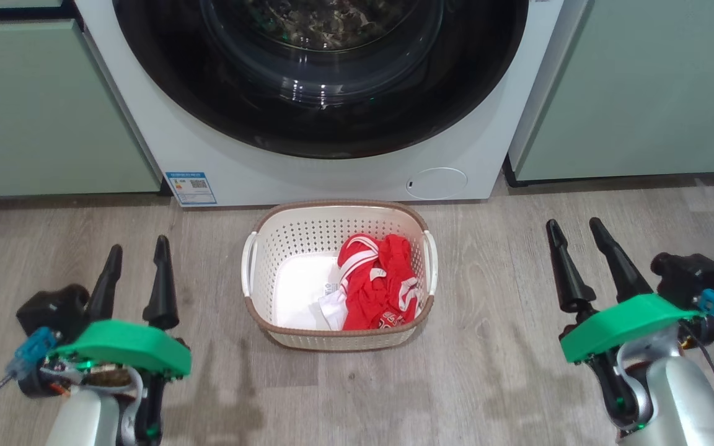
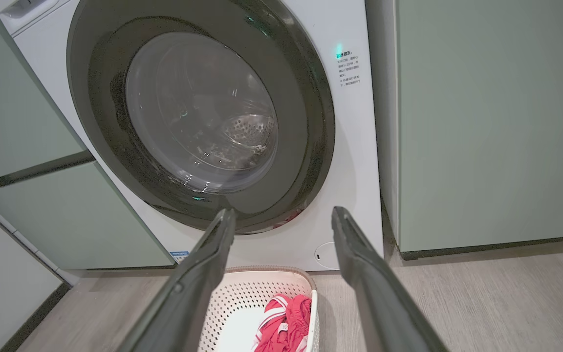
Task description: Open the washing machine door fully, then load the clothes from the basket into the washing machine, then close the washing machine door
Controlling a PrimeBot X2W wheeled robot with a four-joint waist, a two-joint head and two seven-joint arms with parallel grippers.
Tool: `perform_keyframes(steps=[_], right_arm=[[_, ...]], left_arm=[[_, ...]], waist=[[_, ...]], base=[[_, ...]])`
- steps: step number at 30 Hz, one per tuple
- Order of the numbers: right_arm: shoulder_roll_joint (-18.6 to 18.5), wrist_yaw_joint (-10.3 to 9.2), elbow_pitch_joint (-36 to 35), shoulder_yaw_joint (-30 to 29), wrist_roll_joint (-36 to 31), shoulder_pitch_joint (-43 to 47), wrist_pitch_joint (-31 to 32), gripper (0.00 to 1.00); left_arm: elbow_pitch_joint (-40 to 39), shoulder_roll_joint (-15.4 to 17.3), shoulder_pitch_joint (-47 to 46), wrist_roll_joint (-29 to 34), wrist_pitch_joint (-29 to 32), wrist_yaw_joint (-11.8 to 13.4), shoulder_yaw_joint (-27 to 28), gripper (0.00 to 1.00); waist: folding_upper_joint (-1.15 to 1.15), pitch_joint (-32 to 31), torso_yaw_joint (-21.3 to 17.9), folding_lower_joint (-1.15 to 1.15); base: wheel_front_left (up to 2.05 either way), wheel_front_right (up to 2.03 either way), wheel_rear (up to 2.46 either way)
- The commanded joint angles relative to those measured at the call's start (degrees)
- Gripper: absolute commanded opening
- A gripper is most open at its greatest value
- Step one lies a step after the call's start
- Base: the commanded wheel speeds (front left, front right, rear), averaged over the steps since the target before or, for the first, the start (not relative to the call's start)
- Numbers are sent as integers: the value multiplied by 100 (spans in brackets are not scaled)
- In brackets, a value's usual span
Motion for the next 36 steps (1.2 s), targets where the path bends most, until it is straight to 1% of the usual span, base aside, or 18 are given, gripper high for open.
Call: perform_keyframes(steps=[1, 10, 17, 24, 36], right_arm=[[23, -1, -239, 94, -245, -154, -83, 100], [51, -1, -270, 115, -884, -137, -167, 100], [66, -1, -320, 89, -1298, -119, -179, 100], [74, -1, -380, 13, -1572, -82, -172, 100], [76, -1, -508, -14, -2050, -1, -230, 100]], left_arm=[[-231, 150, -122, 220, -84, 59, 117, 100], [-266, 183, -100, 738, -235, 163, 47, 100], [-197, 103, -102, 828, -353, 20, 77, 100], [-53, 68, -124, 1018, -470, -133, 80, 100], [172, 60, -222, 1448, -649, -142, 84, 100]], waist=[[0, 2, 2, 0], [0, 3, 23, 0], [0, 30, 38, 0], [0, 49, 41, 0], [0, 63, 21, 0]], base=[[0, 0, 0], [0, 0, 0], [0, 0, 0], [0, 0, 0], [0, 0, 0]])
